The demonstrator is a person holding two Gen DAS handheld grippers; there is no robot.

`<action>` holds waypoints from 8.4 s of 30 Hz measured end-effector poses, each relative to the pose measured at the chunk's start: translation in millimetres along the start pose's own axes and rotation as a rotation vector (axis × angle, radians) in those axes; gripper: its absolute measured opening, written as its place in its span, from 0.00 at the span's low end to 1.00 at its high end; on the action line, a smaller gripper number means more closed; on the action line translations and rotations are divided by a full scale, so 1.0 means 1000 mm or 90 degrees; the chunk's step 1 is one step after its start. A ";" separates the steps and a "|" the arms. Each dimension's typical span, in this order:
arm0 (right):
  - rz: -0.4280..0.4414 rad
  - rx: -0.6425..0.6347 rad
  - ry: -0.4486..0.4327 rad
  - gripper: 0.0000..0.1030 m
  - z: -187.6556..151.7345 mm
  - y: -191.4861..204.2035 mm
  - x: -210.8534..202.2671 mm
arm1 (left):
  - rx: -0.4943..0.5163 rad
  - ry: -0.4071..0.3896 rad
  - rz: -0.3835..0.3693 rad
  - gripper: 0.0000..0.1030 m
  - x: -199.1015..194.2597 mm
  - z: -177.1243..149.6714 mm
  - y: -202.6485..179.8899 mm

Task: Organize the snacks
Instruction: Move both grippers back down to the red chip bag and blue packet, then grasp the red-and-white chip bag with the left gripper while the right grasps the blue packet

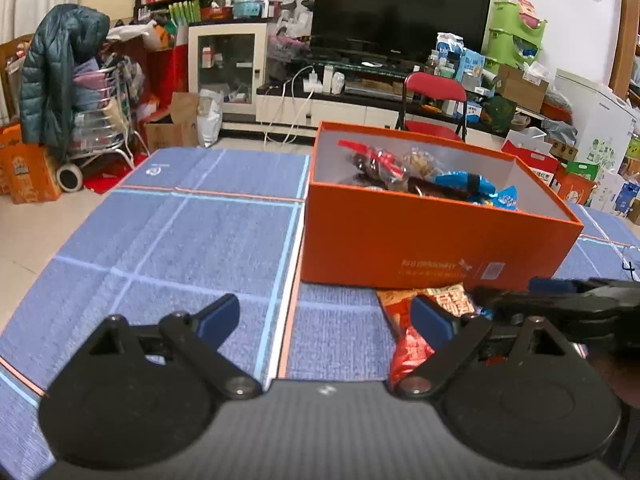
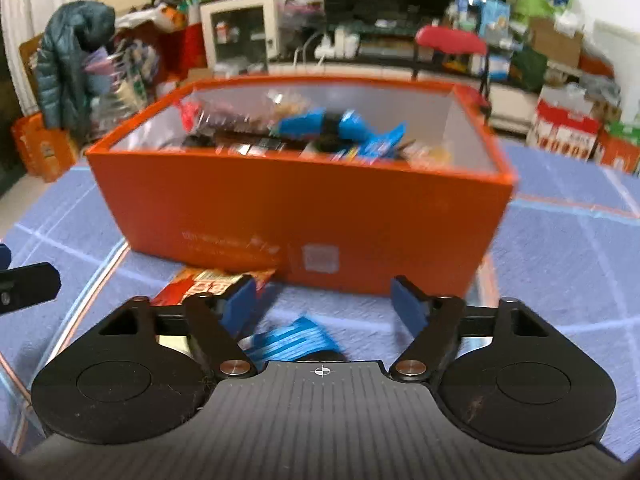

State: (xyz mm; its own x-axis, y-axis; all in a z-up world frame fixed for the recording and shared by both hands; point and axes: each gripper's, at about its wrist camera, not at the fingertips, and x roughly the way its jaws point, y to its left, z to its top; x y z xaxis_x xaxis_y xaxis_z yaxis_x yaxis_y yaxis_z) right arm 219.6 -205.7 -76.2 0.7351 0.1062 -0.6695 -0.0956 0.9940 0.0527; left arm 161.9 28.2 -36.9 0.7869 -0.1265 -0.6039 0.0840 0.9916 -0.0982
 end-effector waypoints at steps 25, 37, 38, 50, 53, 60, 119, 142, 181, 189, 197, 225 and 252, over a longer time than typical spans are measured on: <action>-0.052 -0.001 -0.098 0.81 -0.073 -0.059 -0.133 | 0.065 -0.006 0.027 0.90 0.044 -0.017 -0.079; -0.034 0.014 -0.110 0.81 -0.070 -0.065 -0.134 | 0.053 0.086 0.030 0.91 0.082 -0.027 -0.069; -0.033 0.012 -0.108 0.81 -0.069 -0.064 -0.133 | 0.057 0.085 0.024 0.91 0.076 -0.031 -0.067; -0.046 -0.063 -0.108 0.82 -0.076 -0.039 -0.126 | 0.129 0.000 -0.021 0.90 -0.041 -0.068 -0.047; -0.045 -0.056 -0.105 0.82 -0.075 -0.039 -0.126 | 0.199 -0.036 -0.096 0.90 -0.030 -0.044 -0.052; -0.045 -0.055 -0.094 0.83 -0.075 -0.042 -0.123 | 0.371 -0.038 -0.269 0.90 0.031 -0.020 -0.062; -0.016 -0.035 -0.007 0.78 -0.080 -0.028 -0.047 | -0.030 0.056 0.119 0.90 -0.001 -0.060 -0.055; -0.019 -0.028 -0.009 0.89 -0.083 -0.032 -0.044 | -0.011 0.002 0.162 0.90 -0.021 -0.066 -0.057; -0.029 -0.020 -0.011 0.92 -0.085 -0.036 -0.044 | 0.030 0.068 0.053 0.90 0.001 -0.060 -0.046; -0.058 0.010 0.010 0.92 -0.077 -0.032 -0.039 | 0.011 0.070 0.057 0.90 0.006 -0.054 -0.045; -0.060 0.026 0.033 0.86 -0.068 -0.022 -0.036 | -0.008 0.061 0.070 0.90 0.000 -0.051 -0.033; -0.042 -0.002 0.028 0.81 -0.073 -0.024 -0.040 | 0.042 0.086 -0.008 0.85 0.021 -0.066 -0.048; -0.023 -0.023 -0.015 0.33 -0.061 -0.025 -0.062 | 0.029 0.091 -0.002 0.54 0.007 -0.052 -0.044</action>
State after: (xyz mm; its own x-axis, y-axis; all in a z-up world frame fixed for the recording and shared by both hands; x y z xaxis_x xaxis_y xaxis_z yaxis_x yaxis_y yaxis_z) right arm 135.5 -238.3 -81.6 0.7540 0.0708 -0.6530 -0.0920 0.9958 0.0017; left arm 131.6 -17.5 -77.8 0.6914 -0.1287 -0.7109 0.1167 0.9910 -0.0659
